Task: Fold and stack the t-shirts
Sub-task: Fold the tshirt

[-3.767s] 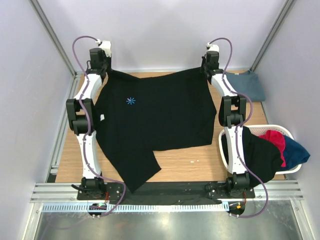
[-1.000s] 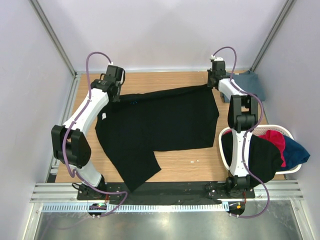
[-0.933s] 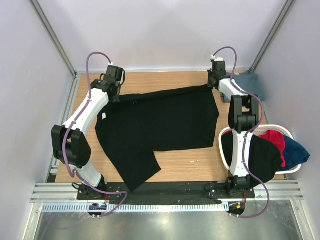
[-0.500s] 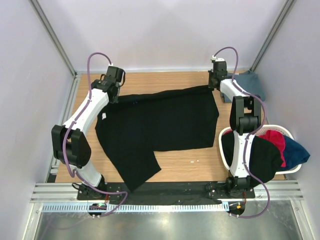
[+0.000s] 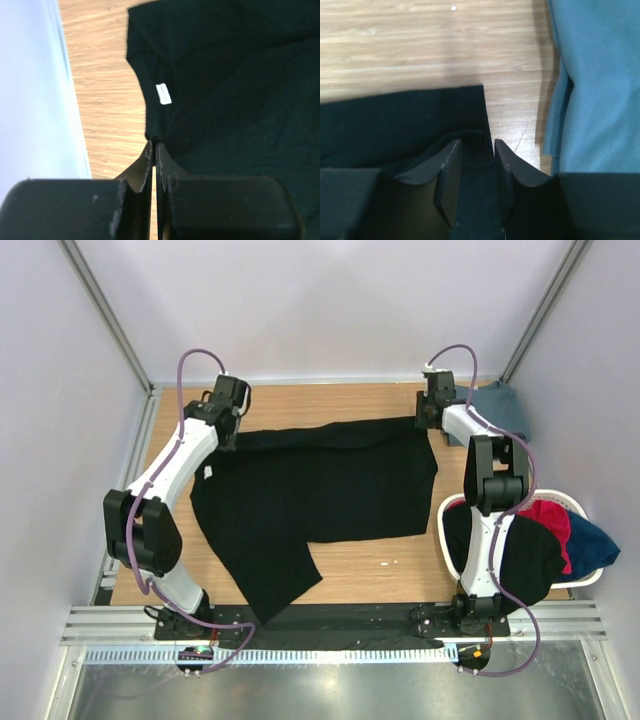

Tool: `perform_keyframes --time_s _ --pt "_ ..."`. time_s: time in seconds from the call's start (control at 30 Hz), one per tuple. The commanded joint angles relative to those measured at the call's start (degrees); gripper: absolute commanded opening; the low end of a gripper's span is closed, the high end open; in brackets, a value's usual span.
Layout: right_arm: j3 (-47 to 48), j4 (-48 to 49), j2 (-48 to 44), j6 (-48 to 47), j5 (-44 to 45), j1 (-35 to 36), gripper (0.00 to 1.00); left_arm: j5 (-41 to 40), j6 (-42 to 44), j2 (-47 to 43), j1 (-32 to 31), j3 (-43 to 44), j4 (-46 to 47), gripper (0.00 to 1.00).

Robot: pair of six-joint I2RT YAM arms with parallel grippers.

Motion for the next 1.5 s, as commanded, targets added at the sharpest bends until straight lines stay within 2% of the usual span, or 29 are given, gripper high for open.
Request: perform_keyframes --time_s 0.0,0.07,0.1,0.23,0.47,0.7,0.83,1.03,1.13,1.17,1.23,1.27,1.3,1.37,1.47 --pt "-0.92 0.37 -6.03 0.44 -1.67 -0.26 0.41 3.15 0.13 -2.9 -0.4 -1.65 -2.18 0.01" --pt "-1.1 0.28 -6.91 0.96 -2.1 -0.52 0.46 3.78 -0.05 -3.78 -0.84 -2.97 -2.27 0.02" --pt "-0.92 -0.42 -7.61 1.4 -2.45 -0.43 0.54 3.87 -0.05 -5.0 -1.28 -4.28 -2.01 0.02" --pt "0.57 -2.26 -9.11 2.72 -4.04 -0.78 0.72 3.78 -2.6 -6.95 -1.55 -6.93 -0.25 0.02" --pt "3.38 -4.29 -8.76 7.37 -2.64 -0.87 0.74 2.64 -3.57 -8.0 -2.6 -9.83 -0.42 0.02" --pt "2.25 -4.29 -6.57 13.26 -3.25 -0.78 0.74 2.11 -6.03 -8.36 -4.09 -11.15 -0.77 0.02" --pt "1.72 -4.03 -5.95 13.45 -3.86 -0.78 0.74 3.6 -8.31 -8.71 -4.88 -12.82 -2.26 0.06" --pt "1.98 -4.47 -5.34 12.57 -3.86 -0.7 0.75 7.73 -10.07 -9.76 -5.59 -13.26 -2.53 0.17" --pt "3.12 -5.87 -4.64 11.96 -3.86 -0.7 0.75 5.91 -11.03 -10.55 -5.68 -12.82 -2.71 0.49" --pt "4.17 -6.39 -4.28 11.78 -3.78 -0.7 0.75 4.41 -11.91 -10.9 -5.68 -12.82 -2.27 0.67" --pt "5.4 -8.33 -3.14 11.52 -4.56 -0.61 0.75 1.42 -14.98 -11.26 -4.8 -12.56 0.54 0.78" --pt "6.28 -8.59 -2.88 11.43 -4.83 -0.43 0.75 2.54 -16.82 -10.65 -2.36 -11.25 1.24 0.8" --pt "6.46 -8.6 -2.79 11.51 -5.0 -0.26 0.76 4.2 -22.32 -9.86 -0.68 -10.11 2.21 0.8" --pt "6.99 -8.51 -2.61 11.95 -5.71 0.27 0.76 9.63 -28.24 -6.45 4.05 -7.47 2.74 0.78" --pt "7.25 -8.16 -2.26 12.13 -6.06 1.32 0.76 12.05 -36.24 -2.83 6.18 -6.5 6.17 0.73"
